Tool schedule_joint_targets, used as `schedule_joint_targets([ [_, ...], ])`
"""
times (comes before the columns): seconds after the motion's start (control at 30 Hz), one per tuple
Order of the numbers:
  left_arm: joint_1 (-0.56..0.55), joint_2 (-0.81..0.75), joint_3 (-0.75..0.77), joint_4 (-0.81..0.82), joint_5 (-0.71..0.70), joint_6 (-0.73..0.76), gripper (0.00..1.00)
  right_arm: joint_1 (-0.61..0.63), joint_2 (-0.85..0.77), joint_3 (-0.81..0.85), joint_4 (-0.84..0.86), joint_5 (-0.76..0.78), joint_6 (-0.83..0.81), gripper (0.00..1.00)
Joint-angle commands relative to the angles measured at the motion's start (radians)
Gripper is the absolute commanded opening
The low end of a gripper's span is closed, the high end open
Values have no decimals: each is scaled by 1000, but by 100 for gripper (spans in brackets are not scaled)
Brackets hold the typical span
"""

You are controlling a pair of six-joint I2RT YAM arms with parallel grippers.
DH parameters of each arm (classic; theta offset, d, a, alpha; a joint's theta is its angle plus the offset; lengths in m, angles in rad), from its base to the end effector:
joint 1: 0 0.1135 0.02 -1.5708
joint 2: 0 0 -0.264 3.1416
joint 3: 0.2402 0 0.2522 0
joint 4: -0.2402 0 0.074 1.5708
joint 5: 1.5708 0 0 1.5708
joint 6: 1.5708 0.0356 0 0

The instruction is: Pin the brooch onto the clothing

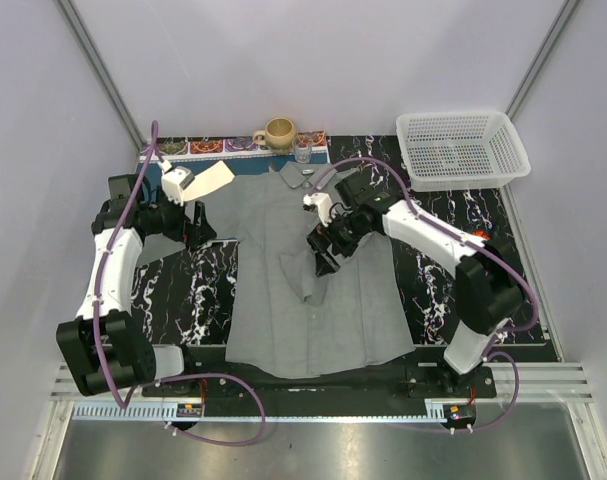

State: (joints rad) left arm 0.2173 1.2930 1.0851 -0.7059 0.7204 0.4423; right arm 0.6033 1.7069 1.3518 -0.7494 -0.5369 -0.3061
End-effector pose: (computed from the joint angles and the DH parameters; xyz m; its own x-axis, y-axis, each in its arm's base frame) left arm 0.2601 0.0334 0.2957 -0.5998 0.1970 -0.7756 0.5401 0.8148 -0.2107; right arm 0.2807 0.2155 0.2527 -0.4974 -0.6571 -0.5664 -0.8671 0.3976 0.3002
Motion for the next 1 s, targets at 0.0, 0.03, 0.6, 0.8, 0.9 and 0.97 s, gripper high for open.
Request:
schedule_joint_targets([
  [0.0, 1, -55, -7, 66, 48, -65, 99, 3, 114, 59, 104, -24, 93, 100],
  [0.03, 1, -57, -5, 68, 47, -70, 99, 3, 164, 78, 78, -69, 104, 100],
  [0.6, -6, -64, -7, 47, 99, -24, 99, -66, 5, 127, -36, -83, 81, 0],
  [0.8, -117, -75, -37, 31, 11, 102, 96, -328, -141, 197, -281, 69, -102, 0],
  [0.9, -160, -51, -40, 43, -24, 121, 96, -480, -182, 248, -355, 179, -197, 0],
  [0.97, -191, -19, -27, 48, -58, 119, 96, -572, -200, 280, -354, 279, -253, 0],
])
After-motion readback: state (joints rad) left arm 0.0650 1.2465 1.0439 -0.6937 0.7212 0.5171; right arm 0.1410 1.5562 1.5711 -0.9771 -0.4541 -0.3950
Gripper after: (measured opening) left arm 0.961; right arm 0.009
